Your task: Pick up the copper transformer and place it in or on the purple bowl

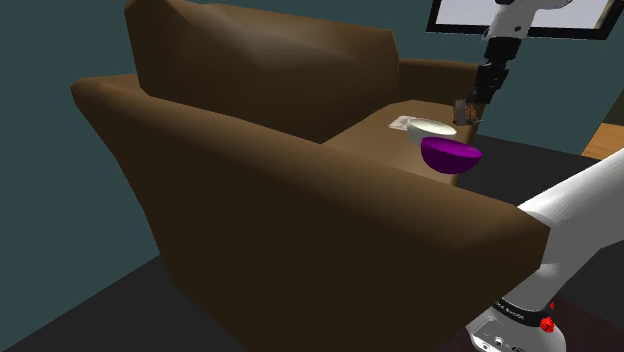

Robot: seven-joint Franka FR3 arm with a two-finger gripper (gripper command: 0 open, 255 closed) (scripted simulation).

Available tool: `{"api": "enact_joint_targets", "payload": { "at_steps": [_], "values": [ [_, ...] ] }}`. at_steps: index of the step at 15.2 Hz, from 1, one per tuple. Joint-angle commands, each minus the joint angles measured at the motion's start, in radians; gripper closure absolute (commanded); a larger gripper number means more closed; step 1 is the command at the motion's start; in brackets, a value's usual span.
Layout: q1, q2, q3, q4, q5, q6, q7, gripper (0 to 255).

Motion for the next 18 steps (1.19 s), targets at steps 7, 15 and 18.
{"api": "enact_joint_targets", "payload": {
  "at_steps": [7, 15, 18],
  "values": [
    [-0.007, -0.025, -0.005, -0.128, -0.011, 0.105, 0.004, 255],
    [-0.009, -0.03, -0.008, -0.169, -0.015, 0.141, 0.005, 255],
    [-0.009, -0.03, -0.008, -0.169, -0.015, 0.141, 0.005, 255]
  ]
}}
